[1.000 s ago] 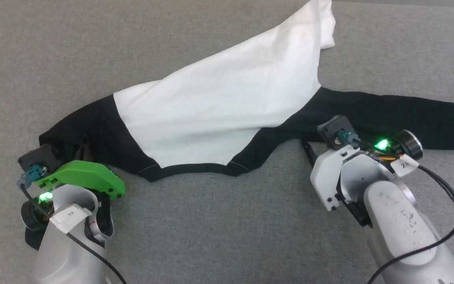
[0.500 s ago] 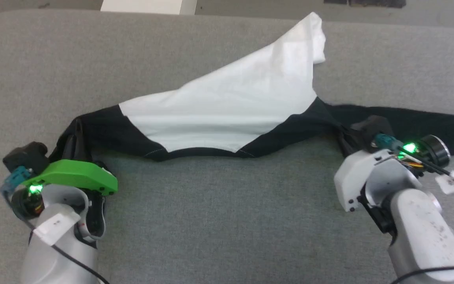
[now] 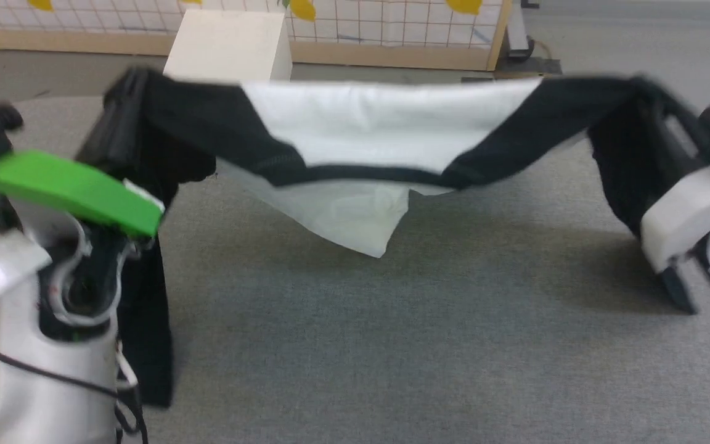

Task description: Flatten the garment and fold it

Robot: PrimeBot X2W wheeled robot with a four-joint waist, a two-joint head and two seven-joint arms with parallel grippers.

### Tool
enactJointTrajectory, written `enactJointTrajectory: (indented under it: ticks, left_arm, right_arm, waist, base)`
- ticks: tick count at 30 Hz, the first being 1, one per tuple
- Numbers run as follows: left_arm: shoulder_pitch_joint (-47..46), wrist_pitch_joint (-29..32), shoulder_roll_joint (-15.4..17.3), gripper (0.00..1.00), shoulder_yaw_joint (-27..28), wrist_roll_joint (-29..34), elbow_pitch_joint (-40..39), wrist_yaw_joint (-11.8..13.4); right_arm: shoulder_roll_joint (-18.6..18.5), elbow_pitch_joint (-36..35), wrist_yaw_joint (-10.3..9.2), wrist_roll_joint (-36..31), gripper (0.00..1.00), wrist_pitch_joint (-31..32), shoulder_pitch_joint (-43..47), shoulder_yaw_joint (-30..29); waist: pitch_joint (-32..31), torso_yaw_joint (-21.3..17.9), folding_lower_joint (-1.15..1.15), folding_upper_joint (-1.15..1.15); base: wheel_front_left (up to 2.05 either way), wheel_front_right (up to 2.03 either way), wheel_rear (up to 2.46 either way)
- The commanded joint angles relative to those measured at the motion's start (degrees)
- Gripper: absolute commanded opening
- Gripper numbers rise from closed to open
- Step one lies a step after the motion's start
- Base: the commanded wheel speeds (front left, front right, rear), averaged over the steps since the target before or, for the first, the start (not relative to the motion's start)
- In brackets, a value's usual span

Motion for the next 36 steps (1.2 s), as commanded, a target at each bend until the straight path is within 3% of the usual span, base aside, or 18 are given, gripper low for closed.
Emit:
enactJointTrajectory:
  ticks: [1,6,11,17,23,30,36]
  left_arm:
    - [-3.4,1.43,0.45,0.0,0.44,-1.45,-0.84,0.97]
    - [-14.11,5.24,0.6,0.0,1.45,-3.68,-0.28,3.94]
    - [-25.34,5.57,0.81,0.0,2.48,-3.4,3.23,6.48]
    - [-37.68,2.8,3.12,0.0,3.36,0.01,8.84,7.69]
    - [-50.48,-4.77,3.49,0.0,6.35,1.6,15.26,8.5]
    - [-57.97,-13.17,3.84,0.0,9.78,0.99,19.83,6.53]
    - [-51.62,-14.38,4.44,0.0,8.8,1.43,25.87,3.08]
  right_arm:
    - [-1.57,-0.56,-0.09,1.03,0.0,1.47,-3.5,-0.05]
    - [-7.24,3.01,-0.09,3.09,0.0,5.15,-17.1,2.35]
    - [-9.94,10.43,-0.09,2.97,0.0,5.5,-31.97,5.87]
    - [-9.08,19.76,-0.09,0.94,0.0,3.42,-48.31,8.92]
    - [-5.35,26.78,-0.09,-3.96,0.0,-0.97,-62.18,7.9]
    - [-1.46,33.57,-0.09,-7.79,0.0,-6.8,-70.42,7.35]
    - [-1.12,37.95,-0.09,-4.57,0.0,-6.09,-64.08,9.57]
  waist:
    - [0.1,-0.66,0.0,0.62]
    - [4.73,-1.43,0.0,0.62]
    - [12.57,-2.35,0.0,0.62]
    - [22.15,-3.43,0.0,0.62]
    - [29.29,-4.13,0.0,0.62]
    - [32.35,-4.3,0.0,0.62]
    - [30.52,-3.36,0.0,0.62]
  base:
    - [0.0,0.0,0.0]
    - [0.0,0.0,0.0]
    - [0.0,0.0,0.0]
    - [0.0,0.0,0.0]
    - [0.0,0.0,0.0]
    - [0.0,0.0,0.0]
    - [0.0,0.0,0.0]
